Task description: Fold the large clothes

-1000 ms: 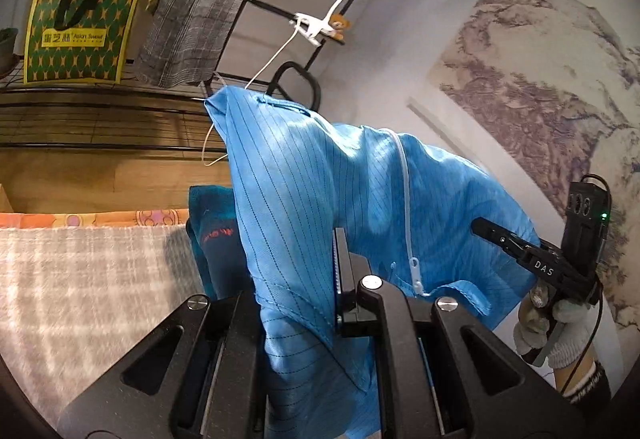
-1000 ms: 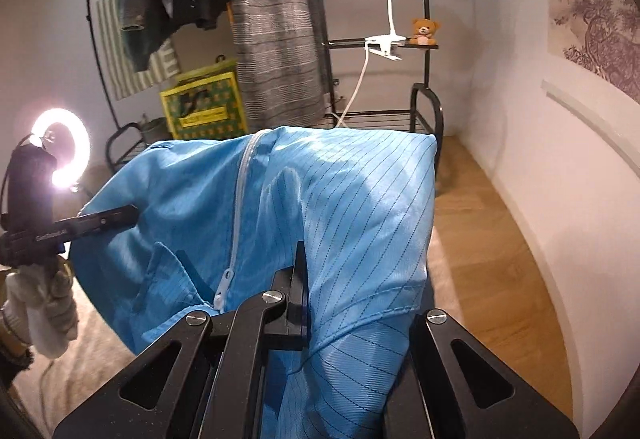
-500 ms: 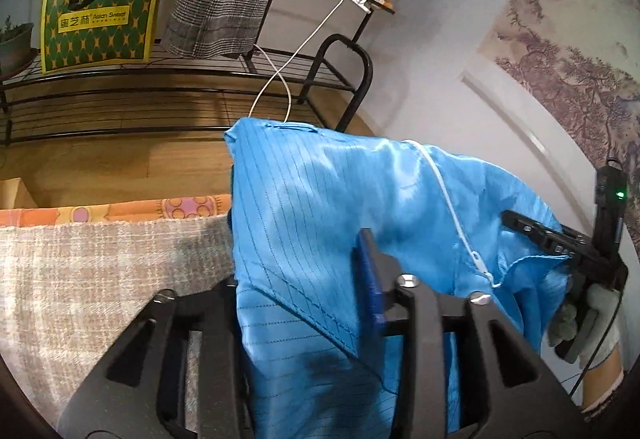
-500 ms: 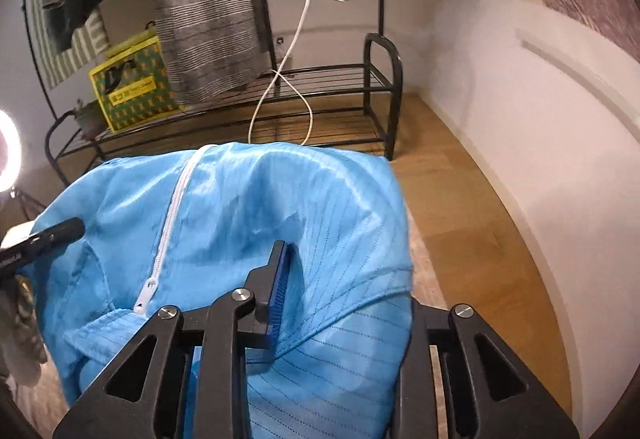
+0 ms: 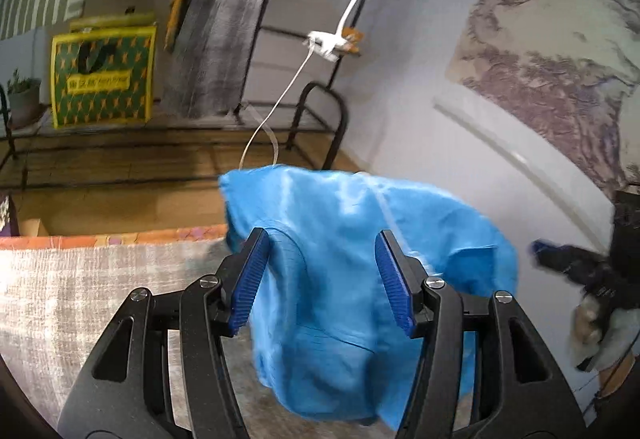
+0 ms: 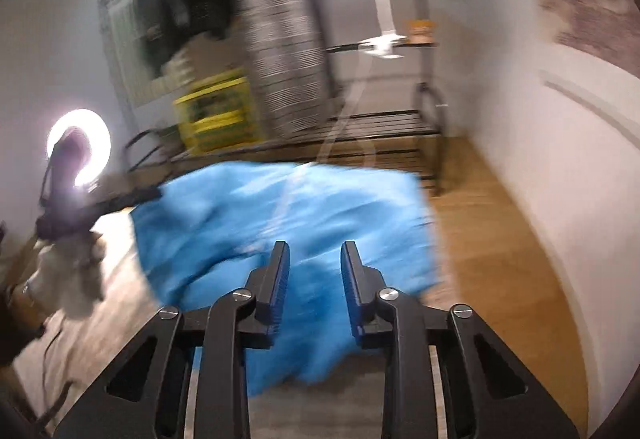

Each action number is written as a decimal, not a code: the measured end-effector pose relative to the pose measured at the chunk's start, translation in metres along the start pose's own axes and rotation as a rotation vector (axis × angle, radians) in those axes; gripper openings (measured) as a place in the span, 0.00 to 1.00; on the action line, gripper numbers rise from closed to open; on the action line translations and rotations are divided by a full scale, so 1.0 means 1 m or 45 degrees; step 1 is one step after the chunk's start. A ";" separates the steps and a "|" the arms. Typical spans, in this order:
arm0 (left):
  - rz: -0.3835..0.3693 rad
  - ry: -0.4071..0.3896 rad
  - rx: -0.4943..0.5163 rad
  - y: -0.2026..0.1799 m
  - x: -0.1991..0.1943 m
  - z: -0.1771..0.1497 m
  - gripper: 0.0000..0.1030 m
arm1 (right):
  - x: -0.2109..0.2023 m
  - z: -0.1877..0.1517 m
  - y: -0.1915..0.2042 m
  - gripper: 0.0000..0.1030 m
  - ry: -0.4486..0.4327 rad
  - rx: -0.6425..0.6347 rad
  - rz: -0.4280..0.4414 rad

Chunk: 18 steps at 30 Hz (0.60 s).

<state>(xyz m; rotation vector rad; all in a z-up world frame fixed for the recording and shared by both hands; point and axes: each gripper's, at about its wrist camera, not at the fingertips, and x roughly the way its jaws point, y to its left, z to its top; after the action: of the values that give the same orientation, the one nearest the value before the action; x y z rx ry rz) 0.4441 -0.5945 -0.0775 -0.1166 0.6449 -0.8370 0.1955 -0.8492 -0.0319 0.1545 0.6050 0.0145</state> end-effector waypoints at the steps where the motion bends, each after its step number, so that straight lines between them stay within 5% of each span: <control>1: 0.008 -0.024 0.006 -0.005 -0.006 0.000 0.54 | 0.005 0.000 0.006 0.21 0.009 -0.012 0.022; 6: 0.218 -0.156 0.007 -0.009 -0.032 0.001 0.54 | 0.044 0.004 0.032 0.21 0.075 -0.087 0.050; 8: 0.155 -0.161 -0.023 -0.006 -0.033 0.001 0.54 | 0.057 0.005 0.033 0.18 0.099 -0.093 0.024; 10: 0.000 -0.064 -0.029 -0.008 -0.016 -0.002 0.54 | 0.062 0.004 0.029 0.18 0.101 -0.065 0.010; 13: -0.081 0.093 0.028 -0.018 0.019 -0.012 0.54 | 0.069 0.007 0.020 0.18 0.094 -0.010 -0.001; 18: -0.031 0.261 0.041 -0.012 0.063 -0.041 0.49 | 0.088 0.012 0.001 0.18 0.094 0.106 0.042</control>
<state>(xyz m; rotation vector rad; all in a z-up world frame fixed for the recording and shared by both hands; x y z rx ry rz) 0.4433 -0.6420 -0.1365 -0.0094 0.8235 -0.8895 0.2748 -0.8450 -0.0716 0.2452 0.6767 0.0274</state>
